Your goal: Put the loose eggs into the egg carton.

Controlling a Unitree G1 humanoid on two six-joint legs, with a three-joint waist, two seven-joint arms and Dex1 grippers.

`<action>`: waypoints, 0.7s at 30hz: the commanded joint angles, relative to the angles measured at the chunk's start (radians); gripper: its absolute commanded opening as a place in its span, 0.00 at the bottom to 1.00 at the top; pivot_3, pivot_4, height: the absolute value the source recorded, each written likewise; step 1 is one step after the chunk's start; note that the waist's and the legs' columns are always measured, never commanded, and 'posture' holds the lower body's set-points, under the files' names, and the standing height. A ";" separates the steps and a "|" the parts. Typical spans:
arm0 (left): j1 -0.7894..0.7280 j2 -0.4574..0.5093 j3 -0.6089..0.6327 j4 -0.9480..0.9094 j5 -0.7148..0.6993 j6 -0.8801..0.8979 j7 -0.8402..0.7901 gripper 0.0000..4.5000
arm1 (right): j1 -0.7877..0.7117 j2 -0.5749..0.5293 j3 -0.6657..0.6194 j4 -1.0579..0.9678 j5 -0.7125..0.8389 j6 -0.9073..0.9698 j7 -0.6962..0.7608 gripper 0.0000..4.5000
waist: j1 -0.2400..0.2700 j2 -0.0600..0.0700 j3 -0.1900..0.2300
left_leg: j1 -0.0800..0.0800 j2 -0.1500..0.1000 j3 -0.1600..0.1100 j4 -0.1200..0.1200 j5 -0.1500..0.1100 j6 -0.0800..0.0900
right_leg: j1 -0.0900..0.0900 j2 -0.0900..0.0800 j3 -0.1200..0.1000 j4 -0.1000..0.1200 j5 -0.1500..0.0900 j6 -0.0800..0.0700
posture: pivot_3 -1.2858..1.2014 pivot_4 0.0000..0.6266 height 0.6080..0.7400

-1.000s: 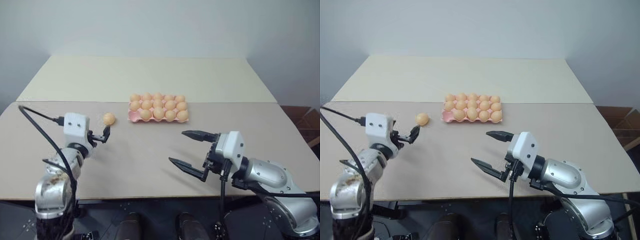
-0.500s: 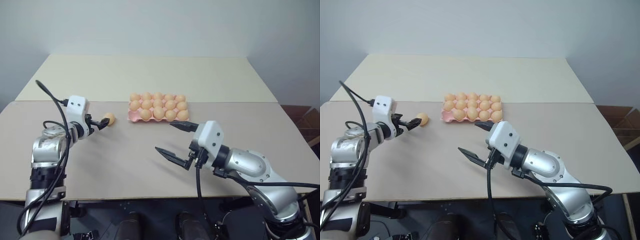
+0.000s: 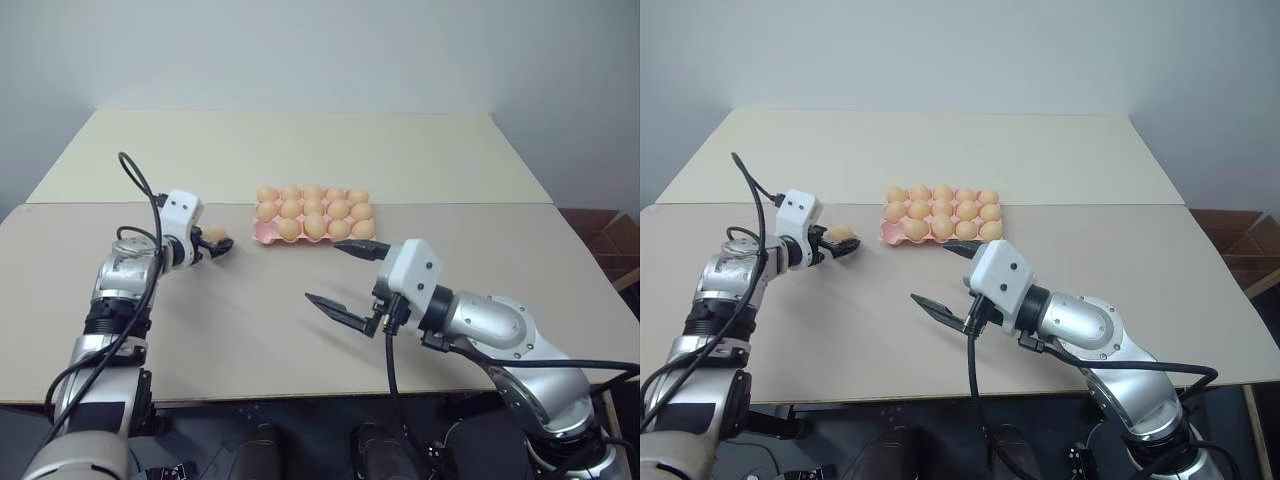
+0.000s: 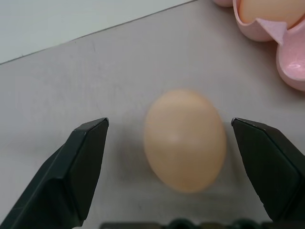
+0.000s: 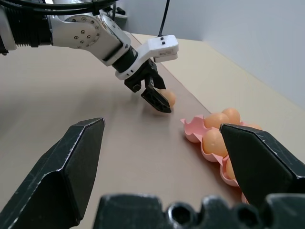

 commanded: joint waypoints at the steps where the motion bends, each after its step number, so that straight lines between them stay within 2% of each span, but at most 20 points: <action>1: -0.024 -0.005 0.000 0.010 0.010 -0.036 -0.009 0.87 | -0.015 0.005 -0.012 -0.022 -0.009 -0.002 -0.005 1.00 | 0.000 0.000 0.000 | 0.000 0.000 0.000 0.000 0.000 0.000 | 0.000 0.000 0.000 0.000 0.000 0.000 | 0.52 0.24 1.00; 8: 0.002 -0.011 0.016 -0.016 0.007 -0.027 -0.004 0.41 | -0.016 0.008 -0.019 -0.014 -0.014 -0.009 0.000 1.00 | 0.000 0.000 0.000 | 0.000 0.000 0.000 0.000 0.000 0.000 | 0.000 0.000 0.000 0.000 0.000 0.000 | 0.52 0.24 1.00; 12: 0.037 -0.020 0.054 -0.143 -0.021 -0.006 0.025 0.38 | -0.011 0.005 -0.050 -0.016 0.005 -0.005 0.005 1.00 | 0.000 0.000 0.000 | 0.000 0.000 0.000 0.000 0.000 0.000 | 0.000 0.000 0.000 0.000 0.000 0.000 | 0.52 0.24 1.00; 17: 0.150 -0.057 0.096 -0.480 -0.061 0.084 0.092 0.38 | 0.062 -0.074 -0.158 -0.050 0.086 -0.001 0.083 1.00 | 0.005 0.000 0.000 | -0.001 0.000 0.000 0.000 0.000 0.000 | 0.000 -0.001 0.000 0.000 0.000 0.000 | 0.52 0.24 1.00; 21: 0.212 -0.124 0.067 -0.681 -0.056 0.108 0.153 0.38 | 0.082 -0.107 -0.192 -0.060 0.120 0.002 0.103 1.00 | 0.006 0.000 0.000 | 0.000 0.000 0.000 0.000 0.000 0.000 | 0.000 -0.001 0.000 0.001 0.000 0.000 | 0.52 0.24 1.00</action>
